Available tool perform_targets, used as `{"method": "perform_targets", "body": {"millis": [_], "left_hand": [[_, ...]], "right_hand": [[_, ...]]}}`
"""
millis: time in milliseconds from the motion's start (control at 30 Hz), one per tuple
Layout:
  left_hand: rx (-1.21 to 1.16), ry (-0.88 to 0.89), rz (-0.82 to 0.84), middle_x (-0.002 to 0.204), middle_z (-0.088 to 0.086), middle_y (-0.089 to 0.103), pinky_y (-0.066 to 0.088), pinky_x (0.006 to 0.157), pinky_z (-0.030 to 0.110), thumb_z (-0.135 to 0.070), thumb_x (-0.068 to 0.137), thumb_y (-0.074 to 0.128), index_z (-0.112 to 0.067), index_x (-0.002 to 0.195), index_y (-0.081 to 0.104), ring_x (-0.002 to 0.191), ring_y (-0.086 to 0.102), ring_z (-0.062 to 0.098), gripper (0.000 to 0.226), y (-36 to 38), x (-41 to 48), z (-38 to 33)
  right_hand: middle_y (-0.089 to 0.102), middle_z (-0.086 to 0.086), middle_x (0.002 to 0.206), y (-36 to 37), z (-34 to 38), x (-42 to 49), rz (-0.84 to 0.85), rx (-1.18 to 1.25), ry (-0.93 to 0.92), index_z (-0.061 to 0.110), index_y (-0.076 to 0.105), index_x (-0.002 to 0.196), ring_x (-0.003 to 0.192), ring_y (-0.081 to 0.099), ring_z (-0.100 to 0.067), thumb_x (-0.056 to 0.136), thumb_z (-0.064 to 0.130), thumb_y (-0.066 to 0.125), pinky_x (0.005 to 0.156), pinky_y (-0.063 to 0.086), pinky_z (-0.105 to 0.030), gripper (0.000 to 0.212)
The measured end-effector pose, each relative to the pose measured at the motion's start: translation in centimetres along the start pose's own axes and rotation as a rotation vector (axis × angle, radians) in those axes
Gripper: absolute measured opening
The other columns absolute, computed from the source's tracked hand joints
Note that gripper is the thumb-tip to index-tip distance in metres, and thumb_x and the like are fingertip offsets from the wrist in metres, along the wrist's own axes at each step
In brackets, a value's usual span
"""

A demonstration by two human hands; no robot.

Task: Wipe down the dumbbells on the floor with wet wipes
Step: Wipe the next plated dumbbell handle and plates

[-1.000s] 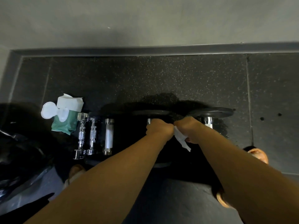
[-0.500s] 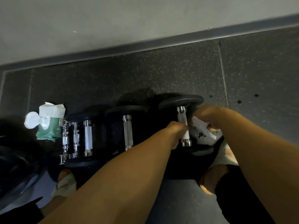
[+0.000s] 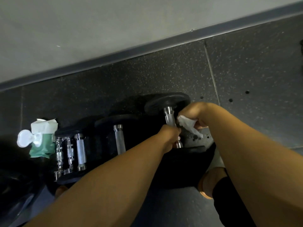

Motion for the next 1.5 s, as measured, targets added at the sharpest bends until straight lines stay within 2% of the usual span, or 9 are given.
{"method": "perform_targets", "body": {"millis": [267, 333, 467, 667, 900, 1033, 1167, 1333, 1500], "left_hand": [[-0.02, 0.104, 0.007, 0.074, 0.008, 0.06, 0.049, 0.072, 0.032, -0.003, 0.089, 0.055, 0.0, 0.101, 0.061, 0.067, 0.058, 0.019, 0.013, -6.6, -4.6, -3.7], [-0.032, 0.125, 0.003, 0.071, 0.006, 0.059, 0.049, 0.071, 0.031, 0.002, 0.086, 0.055, -0.004, 0.087, 0.063, 0.066, 0.057, 0.018, 0.01, -8.7, -6.3, -4.5], [0.047, 0.189, -0.001, 0.074, 0.007, 0.062, 0.049, 0.063, 0.03, 0.003, 0.082, 0.058, -0.004, 0.092, 0.065, 0.068, 0.059, 0.019, 0.014, -14.6, -11.1, -6.3], [0.004, 0.325, -0.027, 0.08, 0.011, 0.057, 0.045, 0.064, 0.031, -0.005, 0.093, 0.054, -0.004, 0.088, 0.055, 0.07, 0.058, 0.018, 0.006, -23.2, -18.6, -7.4], [-0.107, 0.311, -0.043, 0.079, 0.009, 0.058, 0.042, 0.061, 0.031, -0.005, 0.093, 0.056, -0.007, 0.089, 0.055, 0.074, 0.061, 0.02, 0.004, -30.3, -25.0, -5.1], [-0.179, 0.312, -0.025, 0.079, 0.011, 0.057, 0.048, 0.065, 0.03, -0.003, 0.092, 0.056, -0.002, 0.097, 0.056, 0.069, 0.061, 0.016, 0.005, -33.1, -27.6, -3.8], [-0.182, 0.352, -0.003, 0.076, 0.008, 0.058, 0.05, 0.064, 0.025, -0.004, 0.091, 0.057, -0.003, 0.094, 0.057, 0.065, 0.062, 0.012, 0.003, -35.7, -29.5, -2.8], [-0.151, 0.395, -0.022, 0.084, 0.004, 0.065, 0.053, 0.066, 0.023, -0.013, 0.091, 0.058, -0.006, 0.097, 0.06, 0.072, 0.068, 0.008, 0.009, -38.9, -30.0, -1.6], [-0.105, 0.406, -0.047, 0.093, -0.001, 0.072, 0.055, 0.088, 0.038, -0.027, 0.085, 0.061, -0.017, 0.114, 0.059, 0.084, 0.071, 0.008, 0.031, -41.1, -29.8, -1.2]], "right_hand": [[0.054, -0.01, 0.08, -0.9, 6.6, -4.4, -0.046, 0.251, -0.185, 0.004, 0.063, 0.116, 0.05, 0.043, -0.014, 0.091, 0.022, 0.061, 0.032, 0.034, -0.021, 0.031], [0.056, -0.011, 0.077, -0.4, 7.9, -5.8, -0.02, 0.428, -0.198, 0.004, 0.067, 0.106, 0.045, 0.049, -0.014, 0.089, 0.025, 0.065, 0.038, 0.04, -0.02, 0.028], [0.065, -0.01, 0.088, 3.2, 11.6, -10.0, 0.224, 0.638, -0.236, 0.009, 0.063, 0.103, 0.077, 0.064, -0.023, 0.071, 0.047, 0.072, 0.089, 0.052, -0.041, 0.051], [0.067, -0.009, 0.074, 9.6, 16.6, -16.8, 0.395, 0.6, -0.337, 0.009, 0.068, 0.074, 0.062, 0.066, -0.02, 0.07, 0.026, 0.065, 0.065, 0.056, -0.032, 0.018], [0.068, -0.014, 0.078, 12.2, 20.6, -21.9, 0.127, 0.505, -0.543, 0.001, 0.065, 0.084, 0.061, 0.065, -0.019, 0.089, 0.009, 0.06, 0.057, 0.056, -0.026, 0.011], [0.055, -0.002, 0.071, 13.8, 23.8, -24.6, -0.244, 0.097, -0.683, 0.01, 0.057, 0.086, 0.063, 0.049, -0.014, 0.095, 0.028, 0.055, 0.059, 0.041, -0.026, 0.02], [0.061, -0.013, 0.098, 17.6, 26.8, -26.7, -0.491, -0.279, -0.697, 0.006, 0.05, 0.106, 0.095, 0.058, -0.03, 0.1, 0.034, 0.042, 0.073, 0.037, -0.029, 0.03], [0.061, -0.023, 0.113, 22.1, 29.0, -27.0, -0.563, -0.375, -0.604, 0.003, 0.043, 0.114, 0.106, 0.057, -0.04, 0.1, 0.038, 0.036, 0.078, 0.042, -0.038, 0.039], [0.065, -0.012, 0.104, 25.3, 30.0, -26.5, -0.445, -0.037, -0.603, 0.01, 0.052, 0.106, 0.098, 0.061, -0.029, 0.098, 0.037, 0.045, 0.087, 0.049, -0.042, 0.029]]}}
Point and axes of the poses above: each hand's wrist, its own x-axis towards the middle knuckle, its own y-axis out of the palm, z = x × y, the point moved 9 cm from there along x, towards the middle knuckle
